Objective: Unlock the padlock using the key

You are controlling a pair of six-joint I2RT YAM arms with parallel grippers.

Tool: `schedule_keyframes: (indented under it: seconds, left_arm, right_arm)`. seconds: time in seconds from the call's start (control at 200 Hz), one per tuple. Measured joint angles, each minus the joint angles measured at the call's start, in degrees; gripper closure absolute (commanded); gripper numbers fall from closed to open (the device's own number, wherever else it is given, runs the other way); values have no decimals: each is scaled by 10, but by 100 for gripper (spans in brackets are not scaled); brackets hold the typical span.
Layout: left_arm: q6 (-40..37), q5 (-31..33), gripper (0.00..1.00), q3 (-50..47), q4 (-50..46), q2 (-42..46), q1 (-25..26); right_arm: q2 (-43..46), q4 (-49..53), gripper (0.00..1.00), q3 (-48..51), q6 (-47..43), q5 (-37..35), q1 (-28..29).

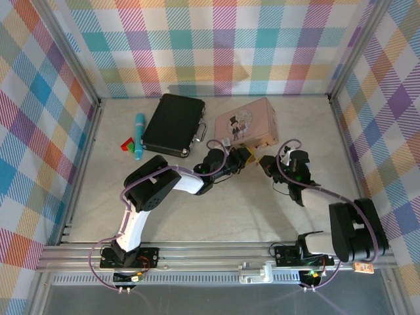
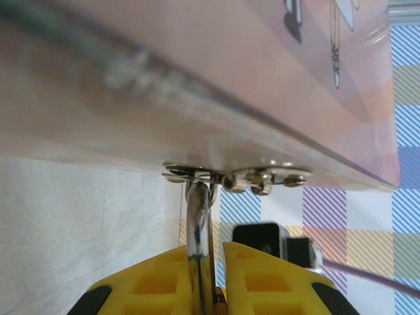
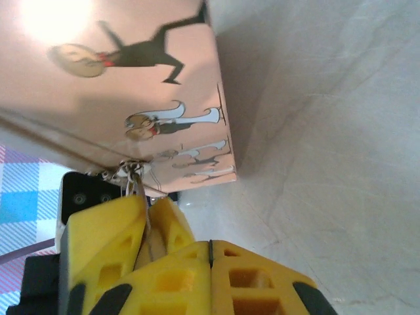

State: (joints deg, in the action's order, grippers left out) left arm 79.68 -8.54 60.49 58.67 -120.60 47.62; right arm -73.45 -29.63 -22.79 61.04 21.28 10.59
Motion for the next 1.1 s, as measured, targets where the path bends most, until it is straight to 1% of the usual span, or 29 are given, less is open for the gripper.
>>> schedule_keyframes:
  seconds: [0.12, 0.27, 0.42, 0.565, 0.6, 0.65, 0.695, 0.765, 0.855, 1.01, 1.06, 1.1]
  left_arm:
    - [-23, 30, 100, 18, -39, -14, -1]
    - [-50, 50, 100, 76, -96, -58, -5]
    - [-79, 63, 100, 92, -142, -71, -5]
    - [-101, 70, 100, 105, -165, -71, -5]
    - [-104, 71, 100, 108, -168, -72, -5]
    - [-107, 72, 100, 114, -171, -76, -5]
    - [-110, 72, 98, 120, -172, -81, -5]
    - [-114, 71, 93, 129, -172, -89, -5]
    - [-117, 69, 81, 132, -169, -95, -5]
    - [-120, 66, 59, 124, -170, -95, -5]
    - [-122, 65, 54, 112, -160, -93, -6]
    - [-123, 60, 52, 104, -158, -84, -7]
  right_arm:
    - [62, 61, 100, 2, -16, -23, 0]
    - [116, 127, 100, 3, -47, -43, 0]
    - [129, 191, 100, 0, -95, -45, 0]
    - [125, 276, 99, -26, -168, -48, 0]
    - [124, 295, 96, -35, -184, -50, 0]
    - [123, 323, 90, -48, -206, -55, 0]
    - [123, 339, 84, -54, -222, -62, 0]
    - [119, 357, 79, -57, -243, -75, 0]
    - [100, 370, 67, -59, -262, -89, 0]
    - [42, 381, 43, -82, -276, -102, -2]
    - [31, 382, 36, -95, -278, -104, -5]
    - [26, 383, 30, -107, -280, -106, -8]
